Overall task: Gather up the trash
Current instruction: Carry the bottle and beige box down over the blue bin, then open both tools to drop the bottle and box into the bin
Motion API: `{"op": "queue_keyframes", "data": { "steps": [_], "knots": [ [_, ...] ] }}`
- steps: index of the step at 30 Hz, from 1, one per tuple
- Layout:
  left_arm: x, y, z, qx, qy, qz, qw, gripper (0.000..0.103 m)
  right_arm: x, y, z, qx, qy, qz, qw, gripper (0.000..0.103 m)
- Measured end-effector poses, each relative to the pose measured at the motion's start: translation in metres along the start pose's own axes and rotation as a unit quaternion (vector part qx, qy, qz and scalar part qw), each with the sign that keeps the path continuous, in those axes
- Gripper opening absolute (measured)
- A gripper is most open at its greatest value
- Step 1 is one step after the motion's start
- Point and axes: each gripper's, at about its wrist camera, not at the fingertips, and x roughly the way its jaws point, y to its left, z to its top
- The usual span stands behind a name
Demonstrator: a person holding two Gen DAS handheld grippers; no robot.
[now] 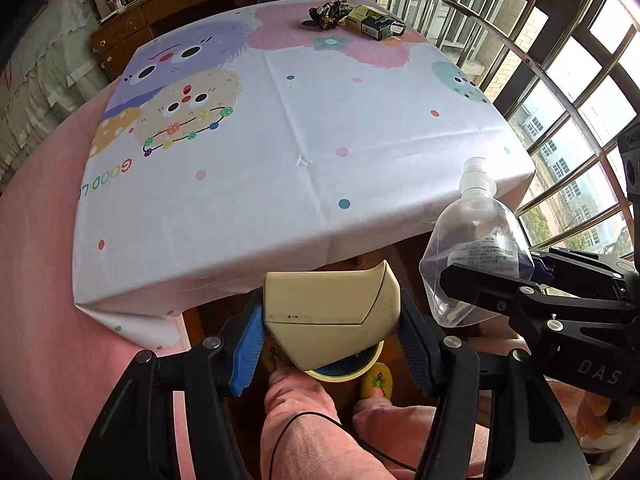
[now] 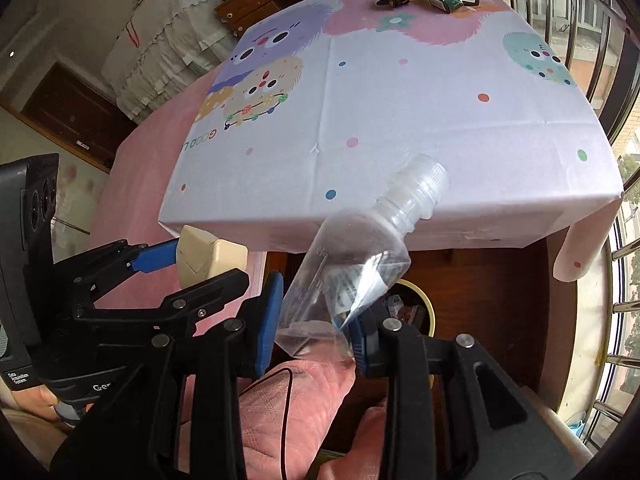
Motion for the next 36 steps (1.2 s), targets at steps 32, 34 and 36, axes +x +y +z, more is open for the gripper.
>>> {"op": "queue_keyframes", "data": {
  "steps": [32,34,36],
  "knots": [
    [0.233,0.019,-0.153,-0.046,0.123,-0.07,0.9889,0.081,0.214,-0.105,-0.152,0.104,0.11,-0.103,0.983,0.028],
    [0.239,0.025,-0.147,-0.051,0.119,-0.07,0.9891,0.09,0.219,-0.111,-0.153,0.111,0.11,-0.103,0.982,0.028],
    [0.246,0.034,-0.14,-0.057,0.118,-0.067,0.9891,0.09,0.221,-0.114,-0.153,0.111,0.111,-0.104,0.982,0.028]
  ]
}}
